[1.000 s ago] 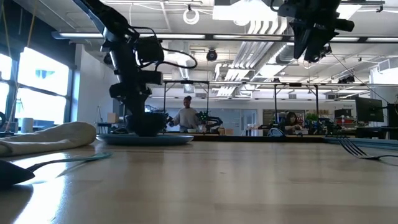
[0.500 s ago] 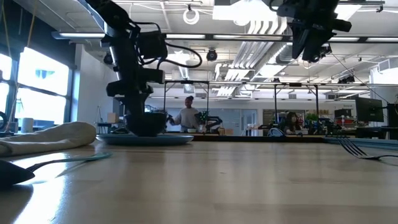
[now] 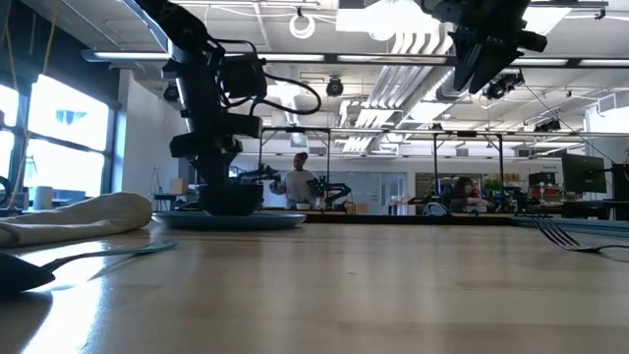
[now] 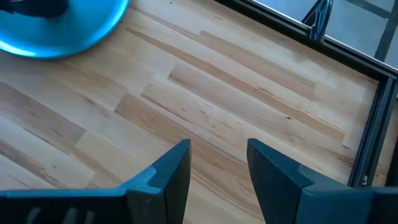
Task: Set table place
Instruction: Put the black bowl on the blue plate, then move the blue plate to the center of the table
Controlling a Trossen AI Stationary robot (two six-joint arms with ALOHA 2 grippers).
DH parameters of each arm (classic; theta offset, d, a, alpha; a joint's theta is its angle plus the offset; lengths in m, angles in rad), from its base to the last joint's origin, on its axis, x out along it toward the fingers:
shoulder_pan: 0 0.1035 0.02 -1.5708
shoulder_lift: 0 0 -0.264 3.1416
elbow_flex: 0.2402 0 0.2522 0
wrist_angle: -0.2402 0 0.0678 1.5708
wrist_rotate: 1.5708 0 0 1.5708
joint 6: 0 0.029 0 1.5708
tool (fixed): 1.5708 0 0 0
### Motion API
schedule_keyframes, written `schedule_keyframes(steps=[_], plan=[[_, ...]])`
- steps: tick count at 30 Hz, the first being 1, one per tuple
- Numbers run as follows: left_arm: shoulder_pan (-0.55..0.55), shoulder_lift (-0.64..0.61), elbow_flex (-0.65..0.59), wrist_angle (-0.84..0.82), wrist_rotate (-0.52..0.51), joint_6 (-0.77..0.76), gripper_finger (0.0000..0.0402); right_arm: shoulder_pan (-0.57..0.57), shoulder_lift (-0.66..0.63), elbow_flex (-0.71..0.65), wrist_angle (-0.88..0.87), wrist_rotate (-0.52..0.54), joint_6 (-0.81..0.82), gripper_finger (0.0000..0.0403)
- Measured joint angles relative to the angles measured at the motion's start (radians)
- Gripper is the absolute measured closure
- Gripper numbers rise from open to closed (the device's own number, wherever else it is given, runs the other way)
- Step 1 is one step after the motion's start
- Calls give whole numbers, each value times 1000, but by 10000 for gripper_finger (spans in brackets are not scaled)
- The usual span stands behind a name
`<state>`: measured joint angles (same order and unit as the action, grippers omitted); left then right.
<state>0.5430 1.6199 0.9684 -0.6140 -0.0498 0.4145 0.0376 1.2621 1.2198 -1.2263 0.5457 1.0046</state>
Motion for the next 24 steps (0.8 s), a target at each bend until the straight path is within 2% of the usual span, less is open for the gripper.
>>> schedule_keyframes(steps=[8, 18, 24], plan=[[0, -1, 48, -11, -11, 2, 365, 0, 0, 0, 0, -9, 0, 254], [0, -1, 172, -148, -48, 26, 310, 0, 0, 0, 8, -16, -13, 254], [0, -55, 253, -234, -33, 9, 303, -26, 0, 0, 156, -45, -108, 254]])
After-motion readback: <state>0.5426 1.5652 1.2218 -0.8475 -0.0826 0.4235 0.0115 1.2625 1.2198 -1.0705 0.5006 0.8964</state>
